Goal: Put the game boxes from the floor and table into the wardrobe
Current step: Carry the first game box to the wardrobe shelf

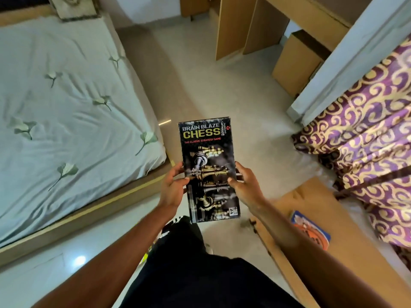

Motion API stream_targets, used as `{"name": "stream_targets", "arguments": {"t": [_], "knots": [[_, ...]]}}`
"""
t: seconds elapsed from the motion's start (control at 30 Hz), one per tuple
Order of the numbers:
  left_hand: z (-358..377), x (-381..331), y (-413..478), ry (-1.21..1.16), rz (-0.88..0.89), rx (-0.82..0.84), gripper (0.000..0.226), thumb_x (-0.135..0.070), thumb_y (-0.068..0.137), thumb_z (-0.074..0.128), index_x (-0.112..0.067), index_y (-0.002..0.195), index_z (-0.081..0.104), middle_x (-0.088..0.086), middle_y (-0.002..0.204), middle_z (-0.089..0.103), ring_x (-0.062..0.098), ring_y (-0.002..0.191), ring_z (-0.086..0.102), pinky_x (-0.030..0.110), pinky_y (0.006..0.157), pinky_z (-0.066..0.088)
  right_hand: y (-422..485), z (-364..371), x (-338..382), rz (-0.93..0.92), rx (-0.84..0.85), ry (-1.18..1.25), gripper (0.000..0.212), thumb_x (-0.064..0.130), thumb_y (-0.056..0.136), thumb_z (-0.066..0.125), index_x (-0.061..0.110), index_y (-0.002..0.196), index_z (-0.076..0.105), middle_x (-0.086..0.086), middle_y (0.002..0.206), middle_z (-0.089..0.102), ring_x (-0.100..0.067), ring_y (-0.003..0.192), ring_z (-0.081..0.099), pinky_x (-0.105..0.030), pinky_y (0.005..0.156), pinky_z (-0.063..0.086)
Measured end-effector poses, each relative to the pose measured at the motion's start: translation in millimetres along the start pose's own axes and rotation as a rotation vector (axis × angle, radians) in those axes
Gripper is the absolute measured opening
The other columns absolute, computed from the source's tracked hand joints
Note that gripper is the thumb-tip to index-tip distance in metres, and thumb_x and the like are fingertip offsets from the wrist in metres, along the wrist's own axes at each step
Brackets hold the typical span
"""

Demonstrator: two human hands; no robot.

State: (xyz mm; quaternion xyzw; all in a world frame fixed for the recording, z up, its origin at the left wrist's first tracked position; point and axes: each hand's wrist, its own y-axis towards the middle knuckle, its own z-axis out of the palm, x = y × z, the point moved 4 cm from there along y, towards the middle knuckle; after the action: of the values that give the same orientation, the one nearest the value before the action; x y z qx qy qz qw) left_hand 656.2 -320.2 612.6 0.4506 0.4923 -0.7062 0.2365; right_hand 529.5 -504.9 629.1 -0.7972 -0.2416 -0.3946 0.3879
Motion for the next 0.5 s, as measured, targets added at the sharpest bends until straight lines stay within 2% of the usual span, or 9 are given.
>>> {"name": "stream_targets", "arguments": {"t": [0.1,0.2,0.3,0.33,0.4,0.43,0.5], "knots": [[24.0,-35.7,71.7,-0.020,0.029,-0.033,0.054,0.008,0.084,0.051,-0.024,0.127,0.061,0.012,0.131,0.061,0.030,0.118,0.061,0.056,0.103,0.046,81.1,-19.3,35.5,-0.027,-0.004,-0.015,0.059,0.013,0.094,0.059,0.018,0.148,0.036,-0.004,0.145,0.043,-0.007,0.124,0.039,-0.017,0.094,0.034],[49.0,-72.9,145.2,-0.047,0.038,-0.079,0.052,0.005,0.083,0.053,-0.035,0.113,0.067,0.010,0.126,0.065,0.030,0.120,0.060,0.056,0.101,0.047,161.9,-34.4,72.3,-0.070,-0.014,-0.039,0.059,0.012,0.094,0.060,0.018,0.148,0.037,-0.004,0.144,0.044,-0.006,0.121,0.040,-0.011,0.087,0.035],[70.9,-109.4,218.5,-0.019,0.060,-0.101,0.045,-0.007,0.079,0.059,-0.033,0.113,0.069,0.004,0.120,0.069,0.026,0.115,0.063,0.055,0.098,0.051,237.0,-49.7,106.7,-0.061,-0.022,-0.054,0.059,0.012,0.094,0.059,0.019,0.148,0.037,-0.002,0.140,0.045,-0.008,0.122,0.043,-0.010,0.080,0.042],[80.4,-126.2,249.2,-0.019,0.057,-0.093,0.045,-0.005,0.080,0.058,-0.030,0.116,0.068,0.004,0.120,0.068,0.026,0.115,0.063,0.055,0.098,0.051,266.2,-56.9,121.9,-0.051,-0.027,-0.052,0.059,0.012,0.093,0.060,0.021,0.147,0.037,-0.001,0.138,0.045,-0.011,0.123,0.046,-0.014,0.082,0.048],[99.4,-159.0,300.1,-0.019,0.062,-0.073,0.045,0.002,0.084,0.055,-0.023,0.119,0.067,0.007,0.122,0.067,0.028,0.115,0.062,0.056,0.098,0.050,316.5,-70.9,151.1,-0.051,-0.039,-0.058,0.060,0.012,0.093,0.060,0.022,0.147,0.038,-0.003,0.138,0.046,-0.019,0.123,0.051,-0.036,0.092,0.055],[107.5,-175.1,322.4,-0.011,0.071,-0.069,0.045,0.005,0.084,0.053,-0.020,0.120,0.066,0.008,0.122,0.066,0.029,0.115,0.062,0.056,0.098,0.051,338.2,-77.2,165.5,-0.054,-0.047,-0.058,0.060,0.012,0.093,0.060,0.022,0.147,0.038,-0.003,0.137,0.046,-0.021,0.122,0.052,-0.041,0.095,0.055],[124.9,-209.4,370.1,-0.005,0.090,-0.066,0.047,0.008,0.084,0.051,-0.018,0.120,0.066,0.006,0.121,0.066,0.028,0.113,0.063,0.053,0.095,0.053,386.8,-90.3,194.8,-0.049,-0.047,-0.064,0.059,0.010,0.093,0.059,0.021,0.147,0.038,-0.001,0.135,0.046,-0.020,0.119,0.052,-0.043,0.096,0.054]]}}
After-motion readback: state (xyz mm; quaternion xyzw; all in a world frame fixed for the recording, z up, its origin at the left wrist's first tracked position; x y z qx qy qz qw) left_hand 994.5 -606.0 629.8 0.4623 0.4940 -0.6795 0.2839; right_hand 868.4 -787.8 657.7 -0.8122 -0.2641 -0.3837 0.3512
